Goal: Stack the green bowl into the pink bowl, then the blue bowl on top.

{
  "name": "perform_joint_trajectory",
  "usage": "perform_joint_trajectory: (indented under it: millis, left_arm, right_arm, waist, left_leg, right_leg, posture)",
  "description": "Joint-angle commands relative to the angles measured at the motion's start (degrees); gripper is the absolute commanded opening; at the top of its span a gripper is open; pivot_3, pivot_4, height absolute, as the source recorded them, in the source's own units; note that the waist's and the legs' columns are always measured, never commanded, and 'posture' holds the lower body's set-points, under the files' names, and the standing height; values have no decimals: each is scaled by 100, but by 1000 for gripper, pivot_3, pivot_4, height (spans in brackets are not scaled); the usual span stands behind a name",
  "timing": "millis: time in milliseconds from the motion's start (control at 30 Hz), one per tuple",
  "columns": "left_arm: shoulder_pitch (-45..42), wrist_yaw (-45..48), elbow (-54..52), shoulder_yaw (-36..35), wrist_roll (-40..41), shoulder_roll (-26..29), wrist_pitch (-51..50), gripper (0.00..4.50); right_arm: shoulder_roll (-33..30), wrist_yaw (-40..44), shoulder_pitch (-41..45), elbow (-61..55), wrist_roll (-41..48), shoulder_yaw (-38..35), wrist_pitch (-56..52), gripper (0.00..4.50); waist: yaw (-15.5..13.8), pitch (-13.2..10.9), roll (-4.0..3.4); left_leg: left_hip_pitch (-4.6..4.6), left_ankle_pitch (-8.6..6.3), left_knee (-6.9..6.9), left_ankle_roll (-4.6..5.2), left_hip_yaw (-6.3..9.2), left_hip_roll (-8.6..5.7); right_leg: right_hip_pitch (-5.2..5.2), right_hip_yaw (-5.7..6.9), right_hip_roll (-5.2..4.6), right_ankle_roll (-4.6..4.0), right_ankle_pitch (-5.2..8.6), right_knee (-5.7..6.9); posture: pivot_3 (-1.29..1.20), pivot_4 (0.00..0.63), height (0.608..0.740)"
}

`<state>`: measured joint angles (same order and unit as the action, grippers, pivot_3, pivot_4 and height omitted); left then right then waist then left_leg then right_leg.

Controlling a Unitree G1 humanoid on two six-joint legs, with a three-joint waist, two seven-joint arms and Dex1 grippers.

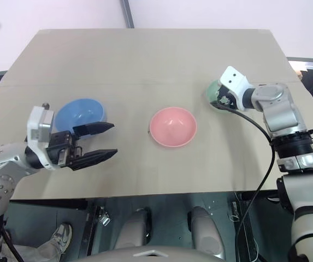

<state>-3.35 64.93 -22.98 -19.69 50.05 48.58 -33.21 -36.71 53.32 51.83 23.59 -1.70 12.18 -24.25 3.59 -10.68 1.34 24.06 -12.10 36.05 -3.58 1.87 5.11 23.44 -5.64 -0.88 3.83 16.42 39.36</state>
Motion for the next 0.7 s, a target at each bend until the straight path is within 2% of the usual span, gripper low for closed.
perform_joint_trajectory:
  millis: [33,167,500,700]
  left_arm:
    - [-95,109,-146,-163,77,157,56,4500]
    - [-108,64,-180,-196,87,181,55,4500]
    - [23,-37,-246,-257,104,132,64,4500]
    - [-21,-78,-234,-219,80,122,81,4500]
  right_arm:
    - [64,149,205,438,3,-24,151,2821]
    - [117,181,340,730,-19,-73,205,2821]
    - [46,411,299,380,38,-94,-194,2821]
    - [204,51,396,903,-145,-94,-72,2821]
  waist:
    - [2,0,0]
    - [-16,-2,-3]
    - [3,-5,-9]
    - [6,-5,-8]
  left_leg:
    - [1,0,0,0,-1,0]
    - [5,0,4,0,0,-1]
    - [9,0,5,0,1,-1]
    - [9,0,7,0,2,-1]
  right_leg:
    - [0,0,-1,0,0,-2]
    - [0,2,-2,1,0,-1]
    - [5,3,-1,1,-1,1]
    - [5,3,-1,1,-1,4]
  posture:
    - [0,150,740]
    - [0,150,740]
    - [0,150,740]
    - [0,150,740]
